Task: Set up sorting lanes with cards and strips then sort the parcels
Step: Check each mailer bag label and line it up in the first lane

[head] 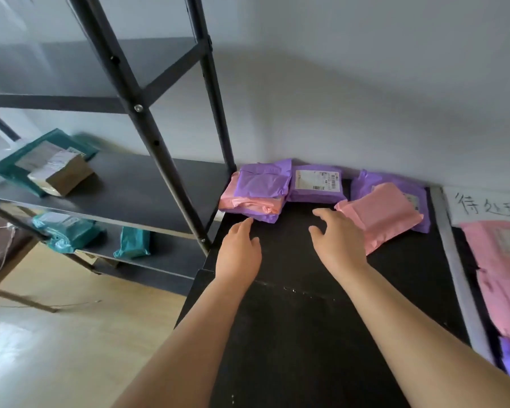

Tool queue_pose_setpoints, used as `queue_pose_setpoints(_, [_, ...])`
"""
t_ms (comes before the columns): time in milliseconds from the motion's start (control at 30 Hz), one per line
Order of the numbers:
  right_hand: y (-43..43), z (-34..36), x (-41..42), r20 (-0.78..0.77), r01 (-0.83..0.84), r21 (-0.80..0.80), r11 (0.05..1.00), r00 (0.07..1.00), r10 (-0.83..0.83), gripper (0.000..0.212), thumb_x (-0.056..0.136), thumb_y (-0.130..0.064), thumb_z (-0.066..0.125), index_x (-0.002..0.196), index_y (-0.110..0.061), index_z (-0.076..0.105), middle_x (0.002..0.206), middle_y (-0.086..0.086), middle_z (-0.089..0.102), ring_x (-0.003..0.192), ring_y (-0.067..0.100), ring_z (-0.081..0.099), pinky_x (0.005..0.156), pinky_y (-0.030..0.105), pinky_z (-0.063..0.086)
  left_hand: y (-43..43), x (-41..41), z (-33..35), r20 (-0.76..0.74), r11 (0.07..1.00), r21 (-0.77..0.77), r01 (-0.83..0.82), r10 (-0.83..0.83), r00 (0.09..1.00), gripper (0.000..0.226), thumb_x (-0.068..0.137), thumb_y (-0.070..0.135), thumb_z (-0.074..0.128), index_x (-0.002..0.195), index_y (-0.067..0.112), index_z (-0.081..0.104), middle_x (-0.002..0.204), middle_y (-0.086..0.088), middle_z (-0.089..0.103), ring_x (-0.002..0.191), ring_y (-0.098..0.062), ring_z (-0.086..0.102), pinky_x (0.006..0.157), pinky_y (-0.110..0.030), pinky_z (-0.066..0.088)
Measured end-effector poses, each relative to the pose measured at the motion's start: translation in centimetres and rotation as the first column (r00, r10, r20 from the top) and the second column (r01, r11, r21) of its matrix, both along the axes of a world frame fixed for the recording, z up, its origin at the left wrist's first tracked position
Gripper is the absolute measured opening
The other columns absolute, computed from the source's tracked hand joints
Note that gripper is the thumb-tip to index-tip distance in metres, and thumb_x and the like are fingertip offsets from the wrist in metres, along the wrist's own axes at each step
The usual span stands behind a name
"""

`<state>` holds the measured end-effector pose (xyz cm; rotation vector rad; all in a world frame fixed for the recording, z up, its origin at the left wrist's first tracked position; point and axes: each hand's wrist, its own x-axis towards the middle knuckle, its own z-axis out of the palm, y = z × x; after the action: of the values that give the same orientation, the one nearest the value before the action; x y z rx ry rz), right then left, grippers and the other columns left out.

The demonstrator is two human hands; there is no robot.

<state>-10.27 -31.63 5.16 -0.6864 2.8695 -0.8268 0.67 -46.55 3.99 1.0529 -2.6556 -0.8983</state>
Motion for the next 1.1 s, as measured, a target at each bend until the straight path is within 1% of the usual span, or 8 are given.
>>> queue_pose_setpoints(233, [-8.8, -3.5, -5.3, -0.05, 0.009, 0.135, 0.991, 0.999, -0.002, 0.039, 0.095, -0.026, 0.062, 0.134, -0.022, 0.057, 0.125, 0.004, 0.066, 0.114, 0.025, 0.061, 0.098, 0.043, 0.046, -9.0, -7.4, -2.7, 0.091, 0.987, -0.04, 0.155, -0.15, 0.984, 0.051, 0.1, 0.01, 0.044, 0.15, 0.017, 0.037, 0.153, -0.007, 0.039, 0.133, -0.028, 0.045, 0.1, -0.035, 0.042])
queue_pose_setpoints(433, [-13.6, -5.9, -9.1, 0.047, 0.008, 0.283, 0.959, 0.999, -0.022, 0.047, 0.096, -0.018, 0.055, 0.142, -0.026, 0.048, 0.127, 0.004, 0.062, 0.12, 0.027, 0.055, 0.104, 0.045, 0.038, -13.2, -12.0, -5.3, 0.33, 0.959, -0.102, 0.265, -0.219, 0.918, 0.06, 0.098, 0.005, 0.041, 0.154, 0.021, 0.026, 0.158, -0.009, 0.023, 0.139, -0.033, 0.033, 0.109, -0.04, 0.038])
queue_pose_setpoints(533, [-15.0, -6.4, -10.0, 0.094, -0.014, 0.34, 0.94, 0.995, -0.019, 0.049, 0.094, -0.013, 0.054, 0.141, -0.026, 0.048, 0.128, 0.005, 0.061, 0.125, 0.03, 0.05, 0.112, 0.051, 0.03, -14.2, -12.6, -6.1, 0.288, 0.969, -0.065, 0.239, -0.211, 0.934, 0.062, 0.093, 0.002, 0.04, 0.151, 0.023, 0.031, 0.145, -0.013, 0.039, 0.128, -0.035, 0.04, 0.105, -0.042, 0.04])
queue_pose_setpoints(633, [-15.5, -6.6, -10.2, 0.083, -0.003, 0.348, 0.937, 0.996, -0.027, 0.042, 0.091, -0.009, 0.053, 0.13, -0.025, 0.057, 0.118, 0.003, 0.064, 0.119, 0.028, 0.053, 0.112, 0.051, 0.027, -14.8, -12.8, -6.3, 0.237, 0.965, -0.119, 0.233, -0.201, 0.951, 0.057, 0.092, 0.003, 0.041, 0.146, 0.021, 0.041, 0.133, -0.011, 0.052, 0.118, -0.033, 0.044, 0.099, -0.039, 0.041])
queue_pose_setpoints(800, [-15.4, -6.1, -9.9, -0.023, 0.042, 0.279, 0.959, 0.999, -0.037, 0.025, 0.093, -0.011, 0.057, 0.113, -0.023, 0.065, 0.105, -0.001, 0.067, 0.107, 0.024, 0.059, 0.117, 0.052, 0.021, -14.8, -12.6, -5.2, 0.123, 0.97, -0.154, 0.189, -0.171, 0.978, 0.032, 0.091, 0.004, 0.048, 0.118, 0.013, 0.064, 0.117, -0.008, 0.061, 0.108, -0.028, 0.048, 0.095, -0.036, 0.04])
queue_pose_setpoints(900, [-14.9, -4.9, -9.6, -0.081, 0.065, 0.205, 0.977, 0.996, -0.049, 0.018, 0.095, -0.016, 0.059, 0.108, -0.024, 0.068, 0.105, -0.003, 0.069, 0.105, 0.022, 0.06, 0.117, 0.05, 0.02, -14.2, -12.0, -3.6, 0.076, 0.97, -0.171, 0.17, -0.159, 0.984, 0.026, 0.095, 0.009, 0.05, 0.114, 0.015, 0.067, 0.118, -0.004, 0.062, 0.11, -0.025, 0.05, 0.097, -0.034, 0.039])
queue_pose_setpoints(1000, [-13.6, -3.0, -8.6, -0.124, 0.072, 0.096, 0.993, 0.99, -0.06, 0.015, 0.096, -0.017, 0.058, 0.104, -0.024, 0.069, 0.102, -0.003, 0.07, 0.102, 0.022, 0.062, 0.114, 0.048, 0.026, -12.7, -10.4, -1.5, -0.018, 0.976, -0.182, 0.117, -0.122, 0.992, 0.024, 0.099, 0.015, 0.05, 0.114, 0.017, 0.069, 0.12, -0.002, 0.062, 0.113, -0.022, 0.049, 0.095, -0.034, 0.042])
queue_pose_setpoints(1100, [-11.2, -0.1, -7.1, -0.179, 0.076, -0.029, 0.997, 0.981, -0.08, 0.015, 0.095, -0.021, 0.06, 0.106, -0.021, 0.071, 0.102, -0.001, 0.073, 0.099, 0.024, 0.064, 0.099, 0.038, 0.036, -10.7, -8.2, 1.5, -0.148, 0.977, -0.205, 0.054, -0.085, 0.985, 0.023, 0.098, 0.015, 0.053, 0.11, 0.015, 0.073, 0.113, -0.004, 0.065, 0.108, -0.022, 0.052, 0.085, -0.034, 0.048])
